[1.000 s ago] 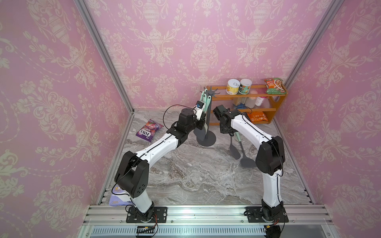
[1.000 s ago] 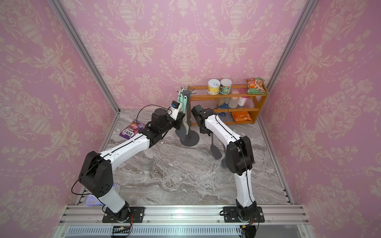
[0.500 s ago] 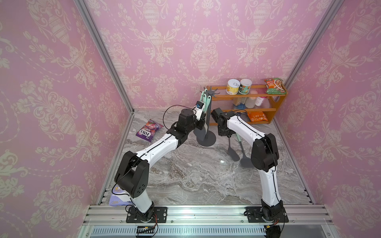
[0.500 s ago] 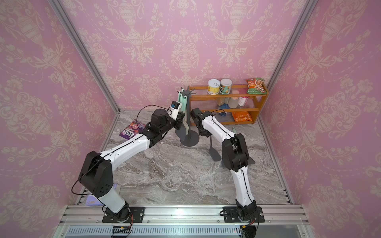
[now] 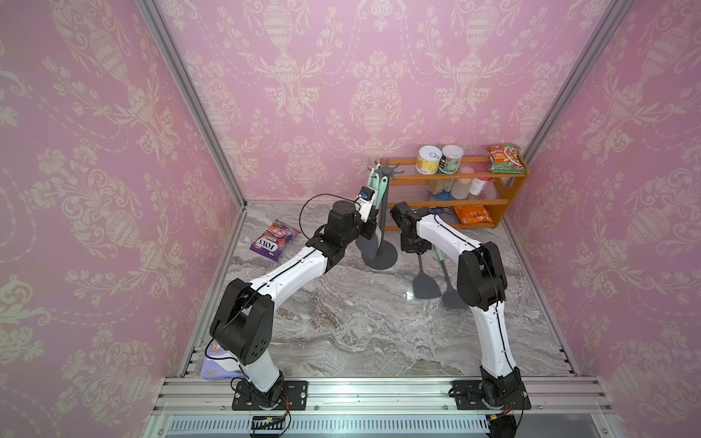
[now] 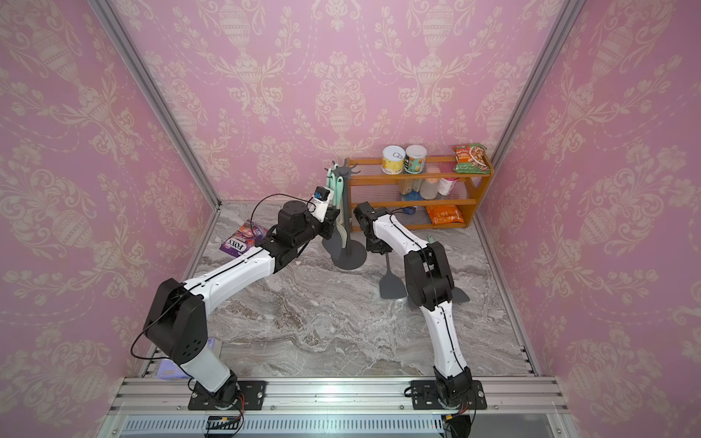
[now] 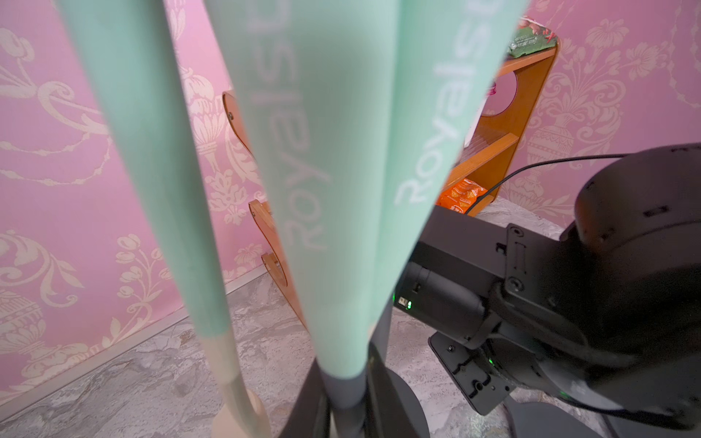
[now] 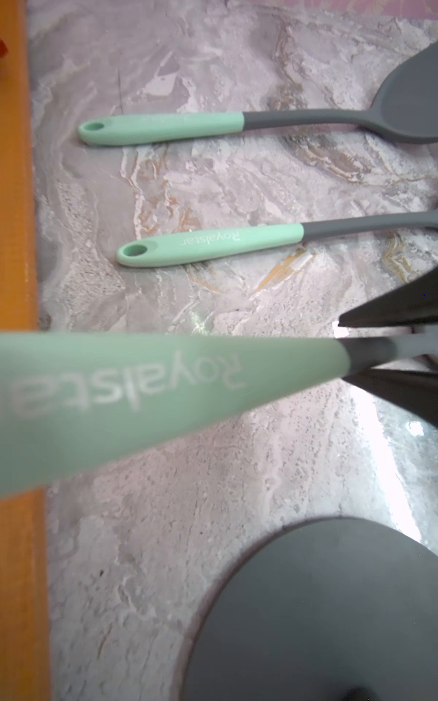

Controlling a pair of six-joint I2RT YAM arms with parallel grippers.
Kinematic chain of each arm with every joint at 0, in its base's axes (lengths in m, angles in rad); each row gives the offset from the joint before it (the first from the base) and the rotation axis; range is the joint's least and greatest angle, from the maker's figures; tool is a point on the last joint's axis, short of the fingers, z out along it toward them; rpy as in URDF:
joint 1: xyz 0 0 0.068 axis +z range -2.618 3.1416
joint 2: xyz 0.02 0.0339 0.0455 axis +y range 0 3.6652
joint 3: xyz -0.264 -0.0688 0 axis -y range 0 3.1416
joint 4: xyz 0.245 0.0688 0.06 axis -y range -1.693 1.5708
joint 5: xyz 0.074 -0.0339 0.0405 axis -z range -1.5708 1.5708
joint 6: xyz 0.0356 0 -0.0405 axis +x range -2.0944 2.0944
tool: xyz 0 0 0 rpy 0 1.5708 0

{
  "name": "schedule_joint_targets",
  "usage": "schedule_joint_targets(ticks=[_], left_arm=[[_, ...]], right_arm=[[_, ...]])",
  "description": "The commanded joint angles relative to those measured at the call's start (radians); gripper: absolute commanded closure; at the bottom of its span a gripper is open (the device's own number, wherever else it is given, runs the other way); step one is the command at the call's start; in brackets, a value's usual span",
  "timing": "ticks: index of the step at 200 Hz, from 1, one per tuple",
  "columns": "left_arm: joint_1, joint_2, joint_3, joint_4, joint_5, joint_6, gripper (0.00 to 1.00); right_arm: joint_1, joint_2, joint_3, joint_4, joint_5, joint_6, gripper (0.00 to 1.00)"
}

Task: Take the spatula off the kitchen utensil rack
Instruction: Place the spatula at the center of the board.

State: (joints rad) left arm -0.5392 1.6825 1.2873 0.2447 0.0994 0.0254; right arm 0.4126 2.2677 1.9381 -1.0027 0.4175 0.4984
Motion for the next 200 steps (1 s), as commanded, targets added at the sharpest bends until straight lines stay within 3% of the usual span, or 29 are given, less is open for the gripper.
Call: schedule_joint_targets(ticks=[1,56,79,119,200], left_arm=[[0.008,-0.040,-0.013,0.005,0.005,0.019,0.83],[0.008,-0.040,-0.013,0.004,0.002,0.020,0.83],[0.008,-0.040,-0.013,0.004,0.000,0.022,0.83],[0.008,-0.038,-0.009,0.006,0.004,0.021,0.83],[0.009,-0.040,-0.006,-0.004,-0.001,0.019,0.82]], right_arm=[[-0.001,0.042,-0.016,-0.010,-0.034,0.025,0.74],[-0.002,0.053,-0.031,0.012,-0.047,0.026,0.75],[-0.002,-0.011,-0.084,0.051,-0.064,0.017,0.74],[-0.021,-0.197,-0.266,0.206,-0.122,-0.037,0.59],[-0.098,-0.136,-0.272,0.319,-0.303,-0.192,0.58]])
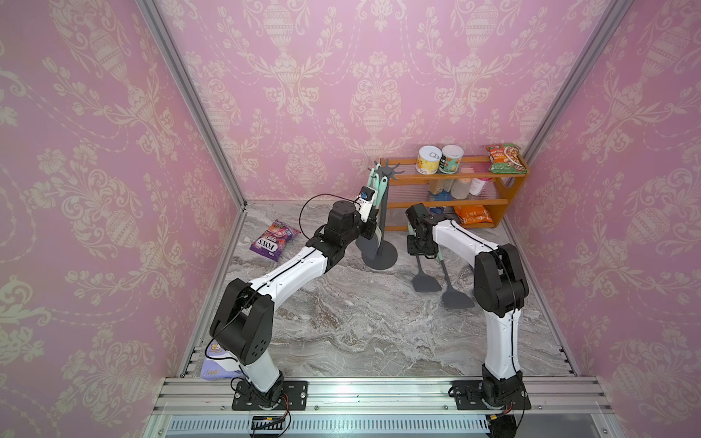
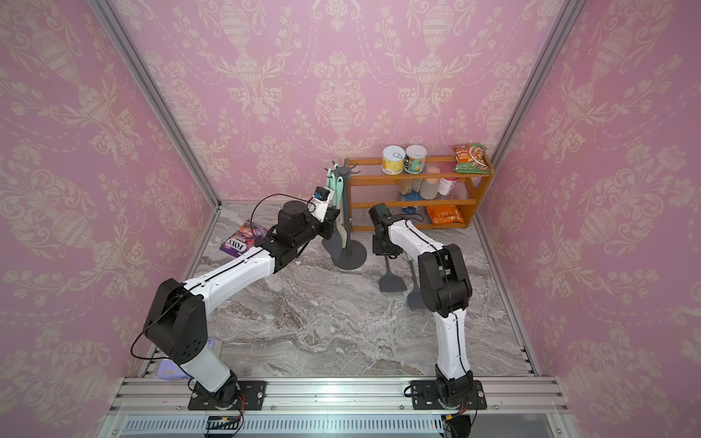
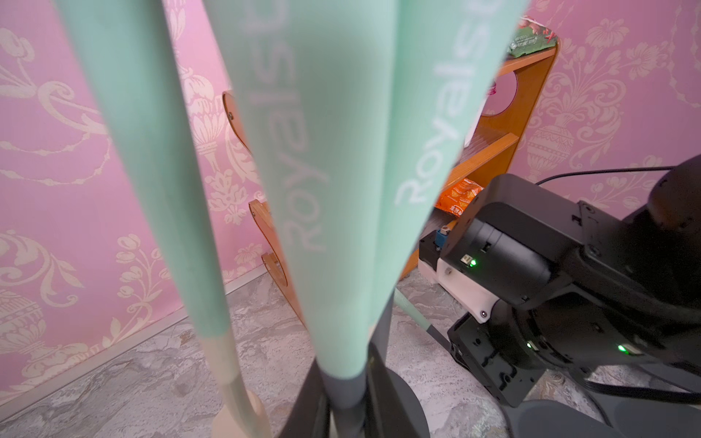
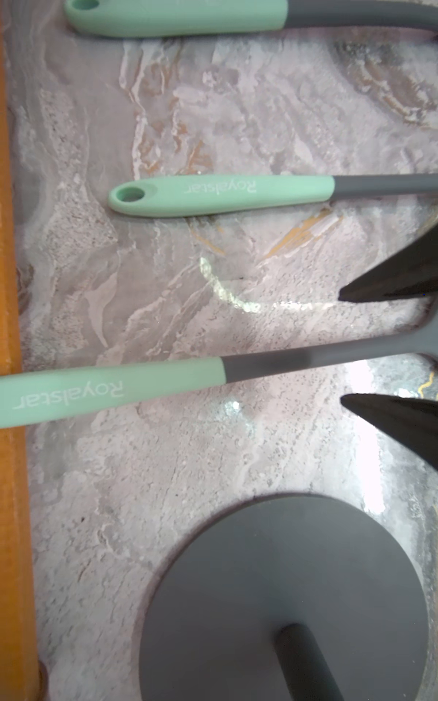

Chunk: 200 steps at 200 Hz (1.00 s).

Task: Take the spatula off the kitchen utensil rack
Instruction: Place the spatula at the center of the board, then adjust the spatula at the center of the board.

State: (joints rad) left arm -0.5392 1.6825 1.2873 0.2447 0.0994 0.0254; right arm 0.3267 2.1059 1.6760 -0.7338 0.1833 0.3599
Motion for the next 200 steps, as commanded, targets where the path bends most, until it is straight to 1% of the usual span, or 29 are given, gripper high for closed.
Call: schedule_joint_targets(ticks=[1,29,46,73,98,117,148,200], left_arm=[[0.009,-0.040,-0.006,-0.004,-0.002,0.019,0.82],[0.009,-0.038,-0.005,-0.005,-0.001,0.016,0.82],[0.009,-0.038,-0.006,-0.007,-0.003,0.014,0.82],[0.008,-0.037,-0.006,-0.009,-0.003,0.015,0.82],[0.009,-0.035,-0.006,-0.010,-0.002,0.013,0.82],[0.009,-0.035,-0.006,-0.008,-0.003,0.011,0.82],[0.009,-0.035,-0.009,-0.007,0.001,0.010,0.82],[0.009,-0.041,-0.013,-0.005,0.006,0.010,0.82]], right_arm=[[-0.013,0.027,-0.008,0.050,-0.071,-0.055,0.58],[-0.012,0.068,0.023,0.034,-0.100,-0.073,0.59],[-0.009,0.087,0.024,0.027,-0.080,-0.075,0.61],[-0.002,0.097,0.006,0.022,-0.040,-0.063,0.74],[0.003,0.084,-0.029,0.022,-0.021,-0.045,0.92],[0.010,0.068,-0.060,0.012,-0.017,-0.017,0.99],[0.029,0.021,-0.131,0.035,-0.019,0.011,1.00],[0.052,-0.019,-0.179,0.015,-0.004,-0.016,1.00]])
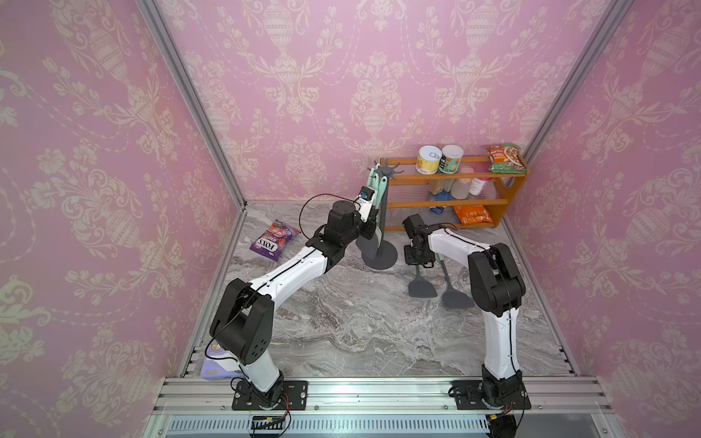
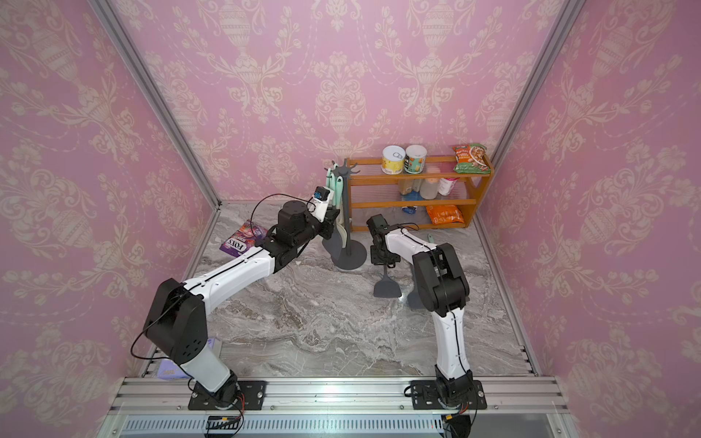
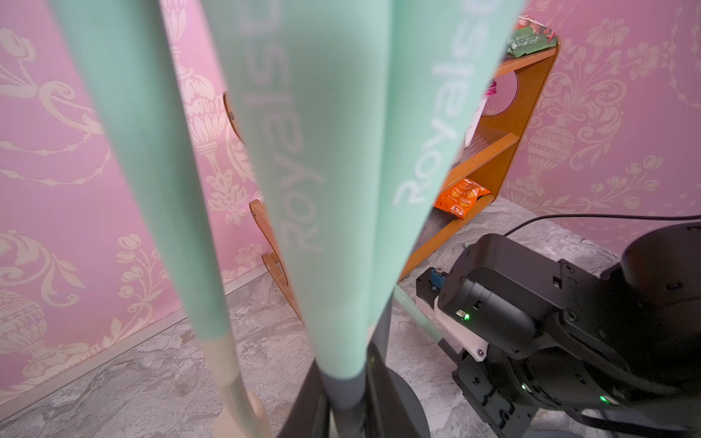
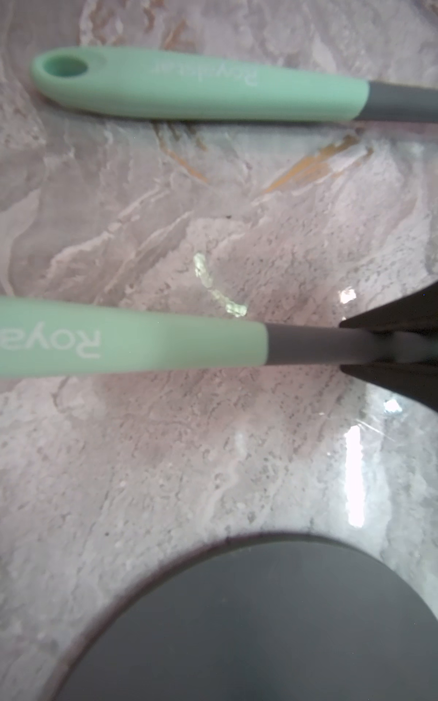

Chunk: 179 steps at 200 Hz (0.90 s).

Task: Take the spatula off the kitchen utensil rack
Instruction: Adjust the spatula at the center of the board.

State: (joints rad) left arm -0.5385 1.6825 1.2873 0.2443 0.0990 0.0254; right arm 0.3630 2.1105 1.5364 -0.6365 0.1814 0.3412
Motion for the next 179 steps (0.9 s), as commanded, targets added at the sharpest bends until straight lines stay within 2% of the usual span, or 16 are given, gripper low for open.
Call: schedule_joint_targets(ticks=[1,37,74,100,140,179], left_arm=[[0.008,-0.041,-0.013,-0.005,0.007,0.009,0.82],[0.008,-0.044,-0.016,-0.003,0.013,-0.001,0.82],[0.009,-0.043,-0.013,-0.003,0.024,-0.004,0.80],[0.008,-0.045,-0.008,-0.011,0.024,-0.001,0.78],[0.007,-0.068,-0.035,0.016,0.049,-0.001,0.70],[0.009,-0.088,-0.042,0.007,0.052,0.005,0.65]], right_arm=[[0.016,-0.023,-0.038,-0.082,-0.002,0.001,1.00],[0.016,-0.031,-0.035,-0.103,0.016,-0.010,0.96],[0.018,-0.044,-0.033,-0.095,-0.004,-0.009,0.69],[0.022,-0.124,-0.058,-0.056,-0.025,-0.015,0.61],[0.020,-0.320,-0.164,0.128,-0.124,-0.041,0.56],[-0.026,-0.390,-0.253,0.417,-0.365,-0.076,0.55]])
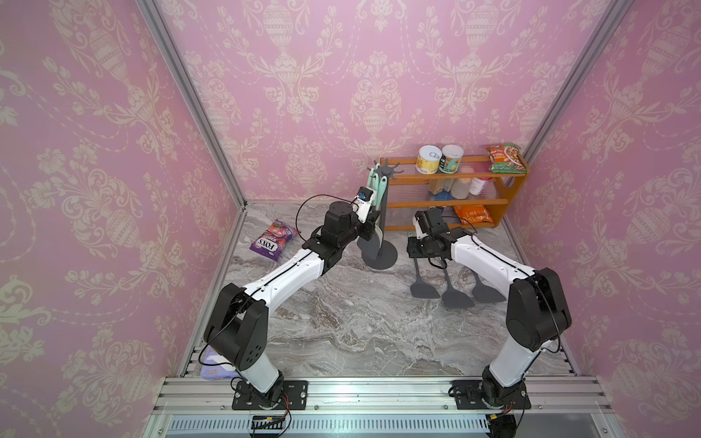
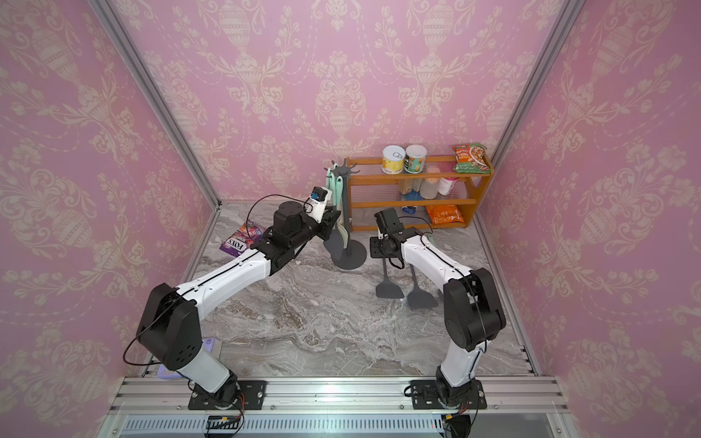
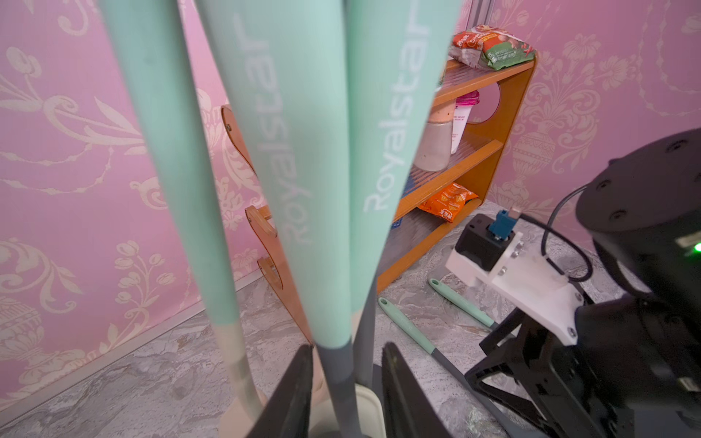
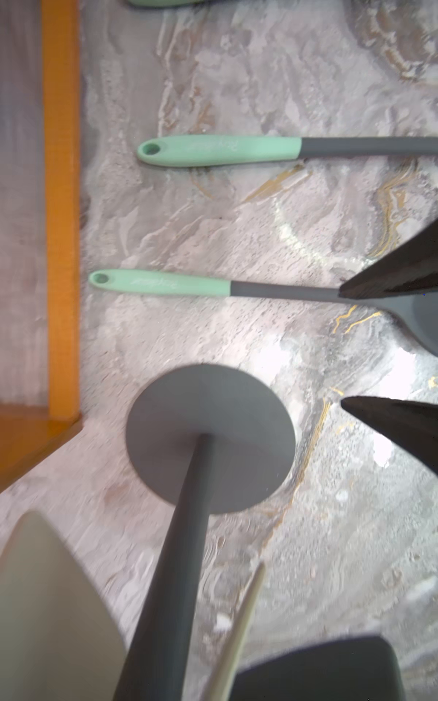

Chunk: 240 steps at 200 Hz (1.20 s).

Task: Take the spatula off the kitchen utensil rack
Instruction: Adjust the spatula at the center of the board, then take off the spatula from the rack.

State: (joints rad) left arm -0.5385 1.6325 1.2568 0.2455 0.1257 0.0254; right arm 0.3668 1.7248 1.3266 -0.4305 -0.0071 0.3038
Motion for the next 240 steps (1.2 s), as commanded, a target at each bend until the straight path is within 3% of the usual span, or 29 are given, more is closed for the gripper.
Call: schedule_joint_targets(ticks=[1,16,41,86,143,240], left_arm=[[0.008,-0.038,-0.011,0.005,0.027,0.005,0.65],[0.008,-0.045,-0.011,0.000,0.029,0.005,0.64],[0.009,-0.049,0.003,-0.027,0.035,0.008,0.64],[0.009,-0.047,0.014,-0.042,0.046,0.008,0.65],[0.009,-0.043,0.027,-0.062,0.034,0.011,0.66],[0.009,-0.010,0.057,-0.068,0.025,0.015,0.66]], right_arm=[[-0.032,-0.003,-0.043,0.217,-0.183,-0.040,0.55],[-0.053,0.035,-0.018,0.271,-0.272,-0.047,0.51],[-0.058,0.156,0.124,0.169,-0.324,-0.116,0.50],[-0.073,0.152,0.020,0.507,-0.469,-0.080,0.49],[-0.072,0.110,-0.074,0.789,-0.579,-0.033,0.49],[-0.071,0.027,0.001,0.729,-0.648,-0.083,0.50]])
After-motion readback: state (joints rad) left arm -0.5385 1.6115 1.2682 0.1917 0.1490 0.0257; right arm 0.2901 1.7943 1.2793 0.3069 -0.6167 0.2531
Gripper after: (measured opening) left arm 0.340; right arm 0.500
